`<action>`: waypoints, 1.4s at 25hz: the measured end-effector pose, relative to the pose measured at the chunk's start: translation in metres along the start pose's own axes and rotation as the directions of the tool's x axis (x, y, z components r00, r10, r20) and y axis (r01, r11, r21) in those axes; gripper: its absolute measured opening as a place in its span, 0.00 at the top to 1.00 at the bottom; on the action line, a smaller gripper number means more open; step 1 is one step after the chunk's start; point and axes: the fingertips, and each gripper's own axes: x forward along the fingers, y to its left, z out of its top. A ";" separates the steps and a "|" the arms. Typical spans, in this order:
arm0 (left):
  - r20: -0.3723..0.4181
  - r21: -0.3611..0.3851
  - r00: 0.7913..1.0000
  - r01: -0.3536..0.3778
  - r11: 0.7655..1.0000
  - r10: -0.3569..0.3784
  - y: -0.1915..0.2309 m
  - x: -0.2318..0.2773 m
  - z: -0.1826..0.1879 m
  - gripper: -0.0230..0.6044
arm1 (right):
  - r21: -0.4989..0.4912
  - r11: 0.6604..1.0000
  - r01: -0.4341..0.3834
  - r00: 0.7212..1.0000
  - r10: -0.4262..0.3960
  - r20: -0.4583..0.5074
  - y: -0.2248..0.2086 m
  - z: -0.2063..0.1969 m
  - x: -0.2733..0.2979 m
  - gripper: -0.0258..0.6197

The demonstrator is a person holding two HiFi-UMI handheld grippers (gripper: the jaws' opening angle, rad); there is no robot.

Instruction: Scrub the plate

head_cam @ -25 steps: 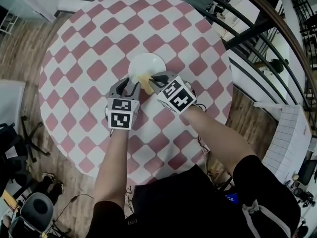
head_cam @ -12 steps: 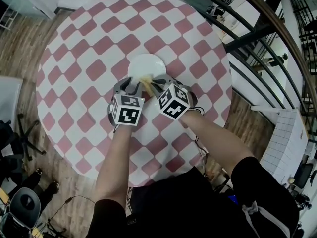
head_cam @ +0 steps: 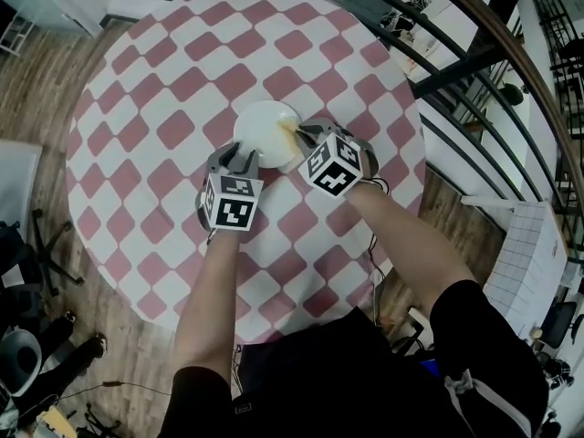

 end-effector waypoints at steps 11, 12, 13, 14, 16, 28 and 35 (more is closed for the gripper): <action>0.024 -0.042 1.000 0.022 0.999 -0.021 -0.002 0.001 0.002 0.74 | 0.175 0.984 0.028 0.987 -0.055 0.148 -0.045 0.051 -0.007 0.91; 0.032 -0.047 0.999 0.022 0.999 -0.020 -0.001 0.001 0.002 0.74 | 0.158 0.987 -0.028 0.983 -0.002 0.182 -0.029 0.065 -0.007 0.91; 0.040 -0.052 0.999 0.020 0.998 -0.018 0.000 0.000 0.002 0.74 | 0.122 0.989 -0.082 0.980 0.058 0.190 -0.010 0.075 -0.003 0.91; 0.045 -0.055 0.999 0.018 0.998 -0.016 0.001 0.000 0.002 0.74 | 0.078 0.989 -0.128 0.978 0.113 0.177 0.009 0.081 0.005 0.91; 0.043 -0.054 0.999 0.015 0.998 -0.012 0.000 0.000 -0.001 0.74 | 0.004 0.984 -0.178 0.975 0.176 0.132 0.038 0.083 0.021 0.91; 0.032 0.020 0.999 -0.019 1.000 0.018 -0.006 0.003 0.003 0.74 | -0.172 0.983 -0.070 0.996 0.077 0.038 0.015 0.095 0.064 0.91; 0.040 0.013 0.999 -0.025 1.000 0.025 -0.005 0.002 0.002 0.74 | -0.105 0.995 -0.006 1.000 0.006 0.000 -0.029 0.065 0.057 0.91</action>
